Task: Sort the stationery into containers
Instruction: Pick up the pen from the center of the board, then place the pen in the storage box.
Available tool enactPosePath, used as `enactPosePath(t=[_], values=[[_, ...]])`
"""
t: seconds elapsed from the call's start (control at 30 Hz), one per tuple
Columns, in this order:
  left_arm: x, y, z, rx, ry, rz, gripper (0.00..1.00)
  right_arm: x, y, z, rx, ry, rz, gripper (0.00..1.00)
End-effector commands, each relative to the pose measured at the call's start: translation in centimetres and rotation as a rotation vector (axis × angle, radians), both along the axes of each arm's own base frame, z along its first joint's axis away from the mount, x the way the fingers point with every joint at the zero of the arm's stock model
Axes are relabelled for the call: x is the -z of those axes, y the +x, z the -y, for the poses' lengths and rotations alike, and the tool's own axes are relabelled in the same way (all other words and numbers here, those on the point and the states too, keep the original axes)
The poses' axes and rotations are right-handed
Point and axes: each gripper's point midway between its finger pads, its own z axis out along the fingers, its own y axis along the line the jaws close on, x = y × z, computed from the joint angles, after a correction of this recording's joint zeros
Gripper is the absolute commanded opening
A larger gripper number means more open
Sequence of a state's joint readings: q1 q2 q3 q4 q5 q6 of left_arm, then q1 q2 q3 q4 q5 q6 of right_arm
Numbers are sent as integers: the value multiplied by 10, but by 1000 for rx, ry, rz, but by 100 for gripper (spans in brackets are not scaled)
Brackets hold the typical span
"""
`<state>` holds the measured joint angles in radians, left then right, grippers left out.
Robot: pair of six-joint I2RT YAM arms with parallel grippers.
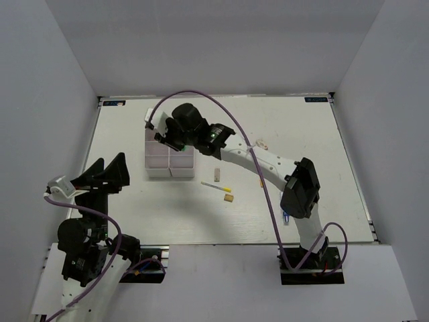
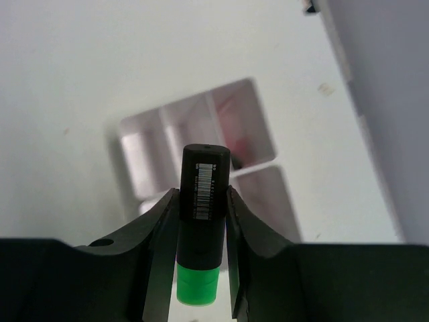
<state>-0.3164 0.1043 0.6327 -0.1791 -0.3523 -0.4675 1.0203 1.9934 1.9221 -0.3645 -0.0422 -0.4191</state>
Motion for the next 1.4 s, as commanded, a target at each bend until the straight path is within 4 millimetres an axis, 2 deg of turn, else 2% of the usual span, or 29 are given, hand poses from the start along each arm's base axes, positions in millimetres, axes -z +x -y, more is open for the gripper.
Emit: enactPosePath(t=[0.0, 0.07, 0.1, 0.13, 0.17, 0.2, 0.23, 0.27, 0.3, 0.33, 0.4, 0.43, 0.5, 0.53, 0.57, 0.6, 0.73, 0.8, 0.87, 1.13, 1.17, 1.2, 1.37], values=[[1, -3, 2, 13, 26, 10, 98, -37, 31, -32, -35, 127, 160, 0], [3, -2, 3, 13, 28, 1, 98, -44, 36, -39, -63, 144, 213, 0], [3, -2, 4, 21, 32, 2, 98, -34, 43, -47, -74, 136, 219, 0], [3, -2, 4, 21, 32, 2, 98, -45, 45, -52, -79, 159, 234, 0], [3, -2, 4, 21, 32, 2, 98, -33, 52, -56, -89, 150, 227, 0], [3, -2, 4, 21, 32, 2, 98, -32, 56, -61, -98, 161, 231, 0], [3, -2, 4, 21, 32, 2, 98, -43, 55, -68, -134, 200, 257, 0], [3, -2, 5, 26, 44, 3, 98, -36, 68, -64, -123, 198, 254, 0], [3, -2, 5, 27, 44, 3, 98, -41, 61, -77, -156, 223, 263, 0], [3, -2, 5, 27, 44, 3, 98, -34, 60, -82, -177, 224, 260, 0], [3, -3, 8, 38, 48, 5, 98, -36, 62, -88, -195, 238, 282, 0], [3, -3, 9, 46, 52, 6, 98, -28, 65, -93, -200, 238, 288, 0], [3, -3, 11, 55, 55, 7, 98, -31, 69, -96, -208, 249, 319, 0], [3, -3, 11, 55, 55, 7, 98, -19, 77, -97, -203, 239, 317, 0], [3, -3, 11, 55, 55, 7, 98, -22, 80, -97, -202, 247, 332, 0], [3, -3, 11, 55, 55, 7, 98, -14, 86, -96, -197, 239, 328, 0], [3, -3, 12, 63, 58, 9, 98, -1, 97, -95, -199, 231, 326, 0], [2, -4, 14, 72, 62, 10, 98, -4, 102, -96, -197, 254, 345, 0], [2, -3, 12, 63, 62, 10, 98, 3, 105, -97, -205, 253, 338, 0], [4, -1, 13, 60, 73, 1, 98, 11, 115, -99, -195, 265, 348, 0], [6, 1, 13, 60, 75, -8, 98, 13, 115, -99, -197, 261, 340, 4], [6, 1, 13, 60, 75, -8, 98, 14, 113, -100, -201, 261, 334, 20], [6, 1, 13, 60, 75, -8, 98, 17, 107, -98, -215, 253, 287, 42]])
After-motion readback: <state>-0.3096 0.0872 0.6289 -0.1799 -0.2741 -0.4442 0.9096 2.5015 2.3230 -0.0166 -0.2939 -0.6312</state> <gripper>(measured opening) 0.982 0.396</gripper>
